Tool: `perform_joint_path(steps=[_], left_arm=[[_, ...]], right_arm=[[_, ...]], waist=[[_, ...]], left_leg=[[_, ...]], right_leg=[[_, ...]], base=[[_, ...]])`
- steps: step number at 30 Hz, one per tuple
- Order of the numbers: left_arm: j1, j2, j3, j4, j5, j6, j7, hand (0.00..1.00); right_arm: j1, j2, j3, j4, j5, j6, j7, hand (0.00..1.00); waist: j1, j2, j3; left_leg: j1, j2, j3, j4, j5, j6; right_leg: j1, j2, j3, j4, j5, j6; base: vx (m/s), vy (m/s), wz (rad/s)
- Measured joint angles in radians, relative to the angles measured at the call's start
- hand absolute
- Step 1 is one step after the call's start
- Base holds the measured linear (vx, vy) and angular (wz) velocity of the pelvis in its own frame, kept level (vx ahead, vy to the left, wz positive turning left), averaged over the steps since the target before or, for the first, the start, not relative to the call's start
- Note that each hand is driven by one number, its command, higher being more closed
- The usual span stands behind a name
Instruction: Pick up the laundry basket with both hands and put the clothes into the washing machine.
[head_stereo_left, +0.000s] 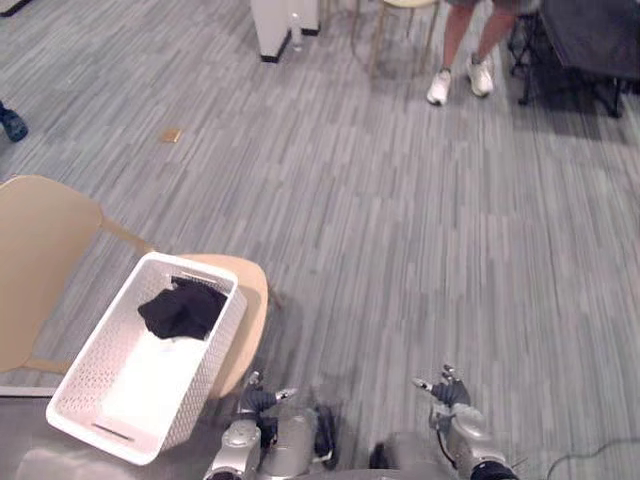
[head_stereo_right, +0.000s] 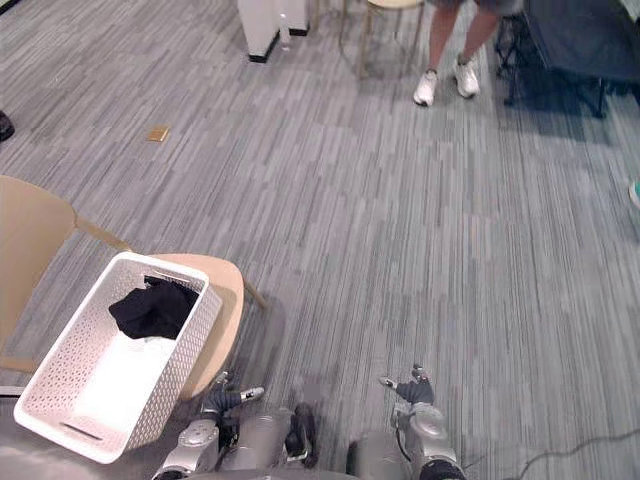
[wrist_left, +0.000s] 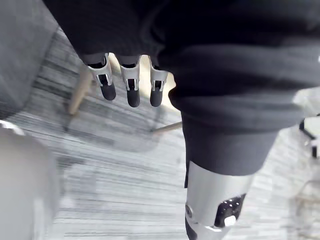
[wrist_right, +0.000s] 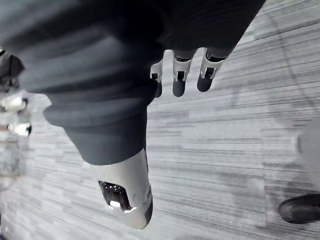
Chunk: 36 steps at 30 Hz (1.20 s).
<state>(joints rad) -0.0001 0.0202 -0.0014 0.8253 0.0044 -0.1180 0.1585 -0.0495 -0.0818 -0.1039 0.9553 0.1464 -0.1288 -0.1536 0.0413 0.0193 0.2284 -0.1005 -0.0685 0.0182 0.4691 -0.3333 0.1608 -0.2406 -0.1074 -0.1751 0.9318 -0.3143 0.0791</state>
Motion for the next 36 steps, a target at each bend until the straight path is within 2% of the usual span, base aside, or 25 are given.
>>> perform_joint_path(steps=[2, 3, 4, 5, 6, 7, 8, 9, 10, 12, 14, 15, 16, 18, 19, 21, 22, 23, 24, 26, 28, 30, 32, 34, 36], left_arm=[[-0.022, -0.005, -0.006, -0.041, -0.007, -0.001, 0.002, 0.0], [-0.049, -0.013, -0.007, -0.051, -0.011, -0.001, 0.006, 0.0], [-0.057, -0.017, -0.009, -0.052, -0.011, 0.0, 0.007, 0.0], [-0.078, -0.034, -0.029, -0.052, -0.01, 0.0, 0.016, 0.0], [-0.09, -0.048, -0.04, -0.052, -0.01, 0.0, 0.016, 0.0], [-0.096, -0.073, -0.046, -0.054, -0.01, 0.0, 0.017, 0.0], [-0.096, -0.073, -0.046, -0.053, -0.01, 0.0, 0.017, 0.0], [-0.098, -0.074, -0.079, -0.047, -0.01, 0.003, 0.014, 0.0], [-0.095, -0.073, -0.075, -0.055, -0.01, 0.003, 0.017, 0.0], [-0.094, -0.073, -0.081, -0.089, -0.01, 0.0, 0.017, 0.0], [-0.08, -0.069, -0.079, -0.135, -0.011, -0.01, 0.018, 0.0], [-0.072, -0.069, -0.083, -0.154, -0.011, -0.014, 0.018, 0.0], [-0.054, -0.072, -0.091, -0.168, -0.012, -0.018, 0.017, 0.0], [-0.031, -0.062, -0.096, -0.171, -0.013, -0.018, 0.018, 0.0], [-0.013, -0.049, -0.105, -0.198, -0.012, -0.022, 0.016, 0.0], [0.001, -0.036, -0.128, -0.21, -0.011, -0.03, 0.015, 0.0], [0.002, -0.032, -0.134, -0.208, -0.011, -0.034, 0.015, 0.0], [0.003, -0.025, -0.149, -0.197, -0.01, -0.034, 0.014, 0.0], [0.01, -0.018, -0.151, -0.18, -0.007, -0.036, 0.011, 0.0], [0.011, 0.01, -0.154, -0.154, 0.001, -0.049, -0.004, 0.0], [0.008, 0.03, -0.155, -0.124, 0.009, -0.056, -0.008, 0.0], [0.009, 0.045, -0.153, -0.083, 0.019, -0.057, -0.024, 0.0], [0.009, 0.047, -0.153, -0.055, 0.04, -0.062, -0.028, 0.0], [0.011, 0.065, -0.153, -0.016, 0.049, -0.062, -0.029, 0.0], [0.009, 0.081, -0.149, 0.015, 0.054, -0.06, -0.028, 0.0]], right_arm=[[0.02, 0.003, -0.008, -0.05, -0.009, -0.002, -0.001, 0.0], [0.04, 0.01, -0.02, -0.083, -0.028, -0.002, -0.005, 0.0], [0.044, 0.011, -0.022, -0.087, -0.033, -0.002, -0.009, 0.0], [0.062, 0.013, -0.026, -0.111, -0.036, -0.001, -0.022, 0.0], [0.073, 0.015, -0.026, -0.121, -0.037, -0.001, -0.023, 0.0], [0.092, 0.024, -0.026, -0.131, -0.04, 0.001, -0.034, 0.0], [0.099, 0.028, -0.025, -0.138, -0.04, 0.002, -0.038, 0.0], [0.089, 0.021, -0.022, -0.147, -0.044, 0.008, -0.044, 0.0], [0.086, 0.017, -0.021, -0.171, -0.06, 0.008, -0.051, 0.0], [0.081, 0.012, -0.015, -0.207, -0.095, 0.008, -0.066, 0.0], [0.069, 0.009, 0.003, -0.243, -0.129, 0.004, -0.068, 0.0], [0.057, 0.005, 0.017, -0.257, -0.151, 0.0, -0.071, 0.0], [0.046, -0.008, 0.027, -0.27, -0.158, -0.001, -0.071, 0.0], [0.034, 0.001, 0.026, -0.277, -0.166, -0.001, -0.08, 0.0], [0.038, 0.006, 0.023, -0.292, -0.182, 0.0, -0.088, 0.0], [0.035, 0.006, 0.011, -0.316, -0.198, -0.001, -0.09, 0.0], [0.034, 0.006, 0.009, -0.323, -0.199, -0.002, -0.091, 0.0], [0.04, 0.005, -0.003, -0.343, -0.219, -0.002, -0.092, 0.0], [0.042, 0.004, -0.003, -0.364, -0.238, -0.001, -0.091, 0.0], [0.044, -0.002, 0.004, -0.408, -0.279, -0.002, -0.089, 0.0], [0.023, -0.015, 0.005, -0.429, -0.319, -0.002, -0.084, 0.0], [0.01, -0.048, 0.037, -0.435, -0.364, -0.002, -0.08, 0.0], [0.006, -0.078, 0.07, -0.453, -0.395, -0.001, -0.064, 0.0], [-0.008, -0.101, 0.113, -0.487, -0.426, -0.002, -0.051, 0.0], [-0.022, -0.122, 0.141, -0.503, -0.439, -0.011, -0.037, 0.0]], waist=[[-0.001, 0.0, 0.0], [0.002, 0.0, 0.0], [0.0, 0.002, -0.001], [-0.003, 0.014, -0.001], [0.0, 0.015, 0.0], [0.001, 0.002, -0.006], [0.002, -0.001, -0.005], [0.005, 0.047, -0.002], [0.028, 0.045, -0.007], [0.029, 0.039, -0.003], [0.035, 0.04, -0.005], [0.043, 0.04, -0.006], [0.054, 0.063, -0.022], [0.057, 0.019, -0.026], [0.053, 0.003, -0.033], [0.054, -0.002, -0.034], [0.054, -0.004, -0.033], [0.045, -0.005, -0.034], [0.043, -0.008, -0.036], [0.032, -0.026, -0.047], [0.027, -0.027, -0.047], [0.024, -0.035, -0.043], [0.021, -0.038, -0.04], [-0.003, -0.039, -0.034], [-0.006, -0.036, -0.032]], left_leg=[[0.013, -0.022, -0.13, -0.001, 0.0, 0.0], [0.02, -0.039, -0.224, 0.004, -0.001, -0.003], [0.025, -0.043, -0.26, 0.005, -0.003, -0.009], [0.038, -0.05, -0.373, 0.022, -0.026, -0.052], [0.044, -0.056, -0.432, 0.045, -0.045, -0.087], [0.051, -0.079, -0.505, 0.102, -0.081, -0.152], [0.056, -0.085, -0.516, 0.111, -0.09, -0.165], [0.057, -0.058, -0.561, 0.157, -0.094, -0.226], [0.033, -0.045, -0.563, 0.16, -0.07, -0.279], [0.001, -0.031, -0.579, 0.121, -0.069, -0.285], [-0.048, -0.012, -0.588, 0.042, -0.051, -0.31], [-0.077, 0.006, -0.555, -0.03, 0.009, -0.34], [-0.108, 0.028, -0.486, -0.078, 0.148, -0.312], [-0.129, 0.034, -0.345, -0.11, 0.216, -0.264], [-0.133, 0.043, -0.238, -0.144, 0.245, -0.229], [-0.138, 0.079, -0.084, -0.182, 0.232, -0.196], [-0.14, 0.094, -0.043, -0.184, 0.232, -0.191], [-0.137, 0.101, 0.012, -0.184, 0.254, -0.171], [-0.126, 0.088, 0.007, -0.195, 0.261, -0.164], [-0.129, 0.062, 0.008, -0.213, 0.272, -0.157], [-0.123, 0.046, 0.012, -0.213, 0.273, -0.153], [-0.107, 0.013, 0.009, -0.203, 0.242, -0.128], [-0.107, -0.005, -0.005, -0.198, 0.232, -0.113], [-0.1, -0.009, -0.073, -0.204, 0.232, -0.112], [-0.101, -0.001, -0.124, -0.21, 0.233, -0.113]], right_leg=[[-0.059, 0.016, 0.02, -0.082, -0.015, -0.016], [-0.102, 0.047, 0.092, -0.147, -0.015, -0.016], [-0.115, 0.061, 0.126, -0.171, -0.014, -0.015], [-0.151, 0.105, 0.232, -0.234, -0.005, -0.001], [-0.173, 0.121, 0.302, -0.278, 0.013, 0.017], [-0.161, 0.093, 0.362, -0.447, 0.135, 0.033], [-0.16, 0.078, 0.362, -0.456, 0.168, 0.041], [-0.132, 0.08, 0.268, -0.409, 0.151, 0.005], [-0.115, 0.064, 0.242, -0.397, 0.139, -0.029], [-0.05, 0.028, 0.159, -0.424, 0.126, -0.053], [0.029, 0.015, 0.085, -0.486, 0.124, -0.057], [0.052, 0.016, 0.045, -0.499, 0.123, -0.057], [0.066, 0.026, 0.001, -0.5, 0.121, -0.056], [0.102, -0.006, -0.045, -0.538, 0.117, -0.055], [0.13, -0.02, -0.074, -0.583, 0.118, -0.056], [0.158, -0.029, -0.131, -0.613, 0.119, -0.056], [0.165, -0.033, -0.144, -0.617, 0.119, -0.056], [0.188, -0.044, -0.164, -0.626, 0.122, -0.047], [0.204, -0.051, -0.167, -0.643, 0.133, -0.025], [0.202, -0.072, -0.161, -0.662, 0.136, -0.007], [0.201, -0.089, -0.154, -0.651, 0.138, 0.001], [0.196, -0.125, -0.145, -0.582, 0.104, 0.043], [0.155, -0.144, -0.099, -0.479, 0.097, 0.04], [0.086, -0.115, 0.021, -0.37, 0.094, 0.014], [0.073, -0.058, 0.114, -0.434, 0.076, 0.027]], base=[[0.44, -0.055, 1.99], [0.44, -0.117, 2.1], [0.46, -0.184, 2.32], [0.46, -0.252, 2.13], [0.67, -0.428, 2.96], [0.48, -0.332, 2.13], [0.49, -0.347, 2.13], [0.32, -0.263, 1.38], [0.37, -0.336, 1.45], [0.25, -0.319, 1.59], [0.22, -0.269, 1.66], [0.18, -0.138, 1.2], [0.14, -0.068, 0.94], [0.09, -0.014, 1.1], [0.06, 0.022, 1.23], [0.01, 0.076, 0.86], [-0.02, 0.085, 0.69], [0.0, 0.105, 0.49], [0.01, 0.121, 0.4], [0.01, 0.161, 0.1], [-0.02, 0.119, 0.0], [-0.09, 0.135, 0.03], [-0.09, 0.082, 0.22], [-0.02, 0.025, 0.51], [0.0, -0.035, 0.62]])
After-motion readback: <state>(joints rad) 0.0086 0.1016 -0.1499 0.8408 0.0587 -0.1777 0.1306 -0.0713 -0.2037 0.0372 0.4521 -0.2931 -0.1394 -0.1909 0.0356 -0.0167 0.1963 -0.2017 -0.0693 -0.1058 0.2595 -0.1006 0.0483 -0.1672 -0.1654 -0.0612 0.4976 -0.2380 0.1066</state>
